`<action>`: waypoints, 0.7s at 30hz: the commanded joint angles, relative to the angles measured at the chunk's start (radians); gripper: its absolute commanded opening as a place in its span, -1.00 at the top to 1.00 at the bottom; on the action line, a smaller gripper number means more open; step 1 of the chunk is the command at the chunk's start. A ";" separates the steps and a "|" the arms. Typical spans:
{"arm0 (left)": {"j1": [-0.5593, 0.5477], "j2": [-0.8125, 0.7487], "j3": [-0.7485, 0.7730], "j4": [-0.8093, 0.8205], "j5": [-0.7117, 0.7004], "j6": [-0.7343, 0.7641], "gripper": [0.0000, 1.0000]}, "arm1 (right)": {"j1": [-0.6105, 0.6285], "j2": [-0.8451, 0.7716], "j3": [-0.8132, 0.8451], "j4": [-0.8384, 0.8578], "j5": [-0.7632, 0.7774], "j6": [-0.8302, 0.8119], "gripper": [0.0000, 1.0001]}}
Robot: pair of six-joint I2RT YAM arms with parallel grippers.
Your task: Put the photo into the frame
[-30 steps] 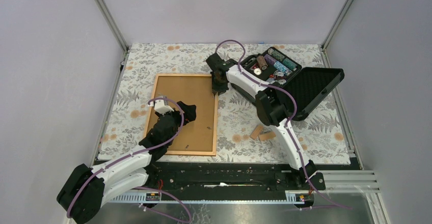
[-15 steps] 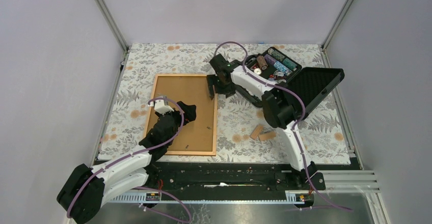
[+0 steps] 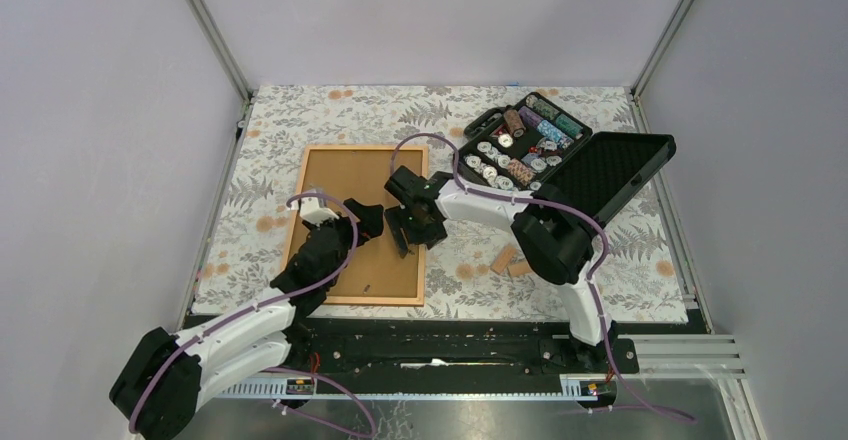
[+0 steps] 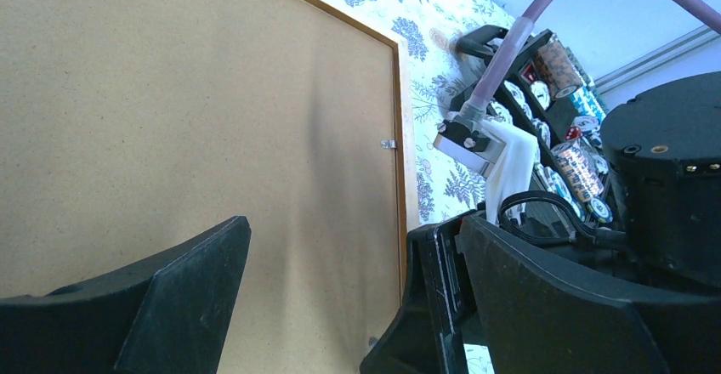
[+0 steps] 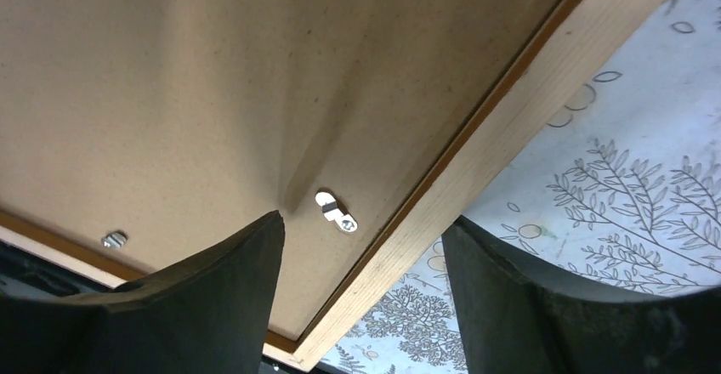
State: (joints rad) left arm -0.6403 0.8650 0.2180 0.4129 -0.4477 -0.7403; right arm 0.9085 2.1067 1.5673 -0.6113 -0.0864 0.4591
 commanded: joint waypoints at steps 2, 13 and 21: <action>0.006 -0.066 -0.043 0.039 -0.043 -0.029 -0.97 | 0.036 -0.010 0.008 -0.026 0.123 0.040 -0.34; 0.006 -0.074 -0.048 0.043 -0.046 -0.031 -0.98 | 0.042 0.077 0.096 -0.085 0.186 0.062 -0.03; 0.006 -0.069 -0.045 0.043 -0.045 -0.030 -0.97 | 0.043 0.081 0.073 -0.061 0.179 0.112 0.45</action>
State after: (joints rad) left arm -0.6395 0.7883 0.1734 0.4129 -0.4736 -0.7616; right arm 0.9417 2.1582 1.6539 -0.6830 0.0528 0.5556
